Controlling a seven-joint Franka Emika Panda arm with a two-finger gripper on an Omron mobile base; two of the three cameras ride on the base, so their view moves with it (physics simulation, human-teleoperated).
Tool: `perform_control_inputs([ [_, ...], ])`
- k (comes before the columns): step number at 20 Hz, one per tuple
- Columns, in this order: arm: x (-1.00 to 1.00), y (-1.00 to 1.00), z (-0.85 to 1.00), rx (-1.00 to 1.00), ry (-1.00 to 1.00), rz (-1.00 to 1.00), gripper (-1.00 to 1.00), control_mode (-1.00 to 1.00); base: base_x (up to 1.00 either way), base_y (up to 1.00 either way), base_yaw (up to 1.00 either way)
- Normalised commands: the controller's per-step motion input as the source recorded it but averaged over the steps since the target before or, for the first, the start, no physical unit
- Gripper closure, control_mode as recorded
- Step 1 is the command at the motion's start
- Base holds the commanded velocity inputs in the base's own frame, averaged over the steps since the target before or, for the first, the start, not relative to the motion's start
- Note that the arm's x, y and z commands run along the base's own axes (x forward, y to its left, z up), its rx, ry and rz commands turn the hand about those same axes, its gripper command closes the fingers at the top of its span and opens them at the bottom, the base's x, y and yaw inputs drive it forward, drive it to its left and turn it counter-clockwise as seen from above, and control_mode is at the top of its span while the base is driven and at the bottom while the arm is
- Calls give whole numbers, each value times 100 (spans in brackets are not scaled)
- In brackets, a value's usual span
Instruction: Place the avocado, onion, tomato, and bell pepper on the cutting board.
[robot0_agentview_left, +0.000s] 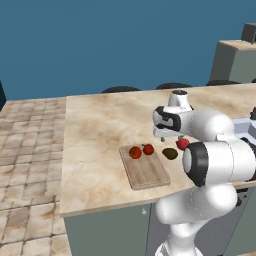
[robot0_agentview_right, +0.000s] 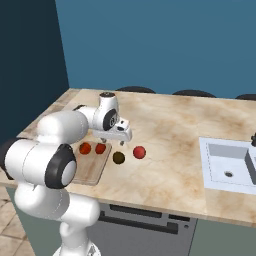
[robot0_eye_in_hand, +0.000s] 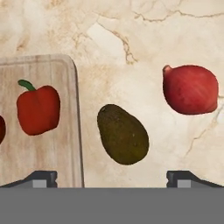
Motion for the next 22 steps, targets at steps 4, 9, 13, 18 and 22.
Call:
perform_control_inputs([
  [4, 0, -21, 0, 0, 0, 12, -100, -100, 0, 0, 0],
  [9, 0, -12, -3, 0, 2, 15, -100, -100, 0, 0, 0],
  [13, -3, -3, -12, 0, 2, 17, -100, -100, 0, 0, 0],
  [18, -11, 0, -16, -2, 1, 18, -100, -100, 0, 0, 0],
  [22, -15, -1, -18, -2, 0, 15, -100, -100, 0, 0, 0],
])
